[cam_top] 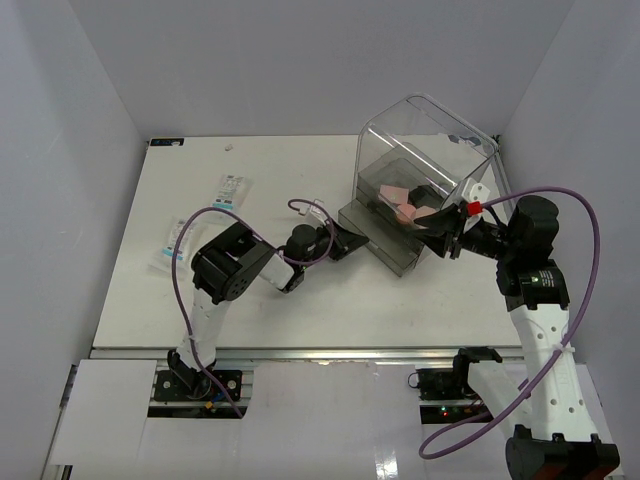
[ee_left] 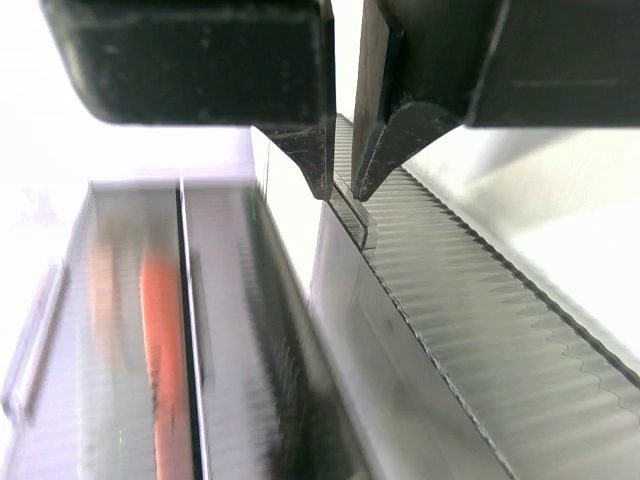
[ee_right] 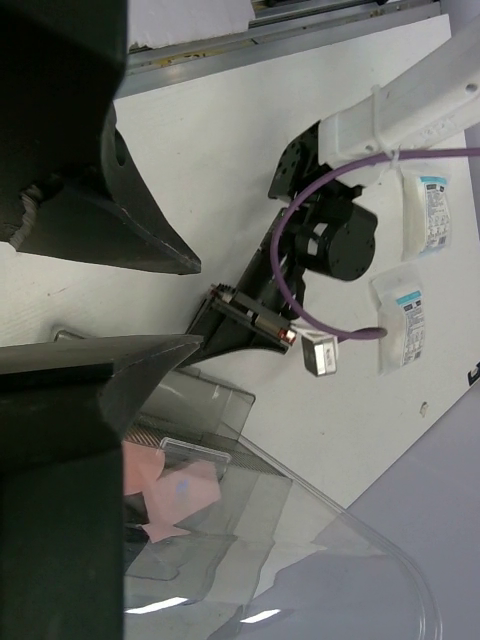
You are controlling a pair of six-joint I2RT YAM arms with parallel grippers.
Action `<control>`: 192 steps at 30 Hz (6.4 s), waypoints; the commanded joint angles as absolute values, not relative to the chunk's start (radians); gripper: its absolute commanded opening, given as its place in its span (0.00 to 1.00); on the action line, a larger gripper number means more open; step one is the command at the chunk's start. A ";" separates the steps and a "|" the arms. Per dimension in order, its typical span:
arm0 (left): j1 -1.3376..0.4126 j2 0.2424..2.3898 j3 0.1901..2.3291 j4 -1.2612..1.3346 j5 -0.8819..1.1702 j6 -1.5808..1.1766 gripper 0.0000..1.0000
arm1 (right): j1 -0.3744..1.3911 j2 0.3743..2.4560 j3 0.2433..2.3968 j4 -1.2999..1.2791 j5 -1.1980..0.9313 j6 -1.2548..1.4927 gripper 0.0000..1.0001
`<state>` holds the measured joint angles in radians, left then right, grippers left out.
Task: Organize the makeup
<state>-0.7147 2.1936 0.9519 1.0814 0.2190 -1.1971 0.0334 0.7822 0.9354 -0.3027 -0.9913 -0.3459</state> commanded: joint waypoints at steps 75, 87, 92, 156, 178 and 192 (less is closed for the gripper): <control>-0.220 2.141 1.488 -0.071 -0.437 0.134 0.26 | 0.022 0.825 0.891 -0.298 -1.012 -0.369 0.48; -0.226 1.850 1.326 -0.072 -0.158 -0.053 0.00 | 0.014 0.791 0.884 -0.298 -1.007 -0.365 0.48; -0.263 1.669 1.222 -0.054 0.047 -0.201 0.00 | 0.012 0.776 0.878 -0.298 -1.005 -0.364 0.48; -0.810 1.986 0.918 1.281 -0.118 -0.138 0.00 | -0.023 0.766 0.843 -0.295 -0.989 -0.367 0.48; -0.815 1.961 0.947 0.932 -0.180 -0.151 0.00 | -0.025 0.754 0.842 -0.296 -0.992 -0.367 0.48; -0.815 2.049 1.113 0.750 -0.203 -0.112 0.34 | -0.032 0.739 0.838 -0.298 -0.994 -0.365 0.48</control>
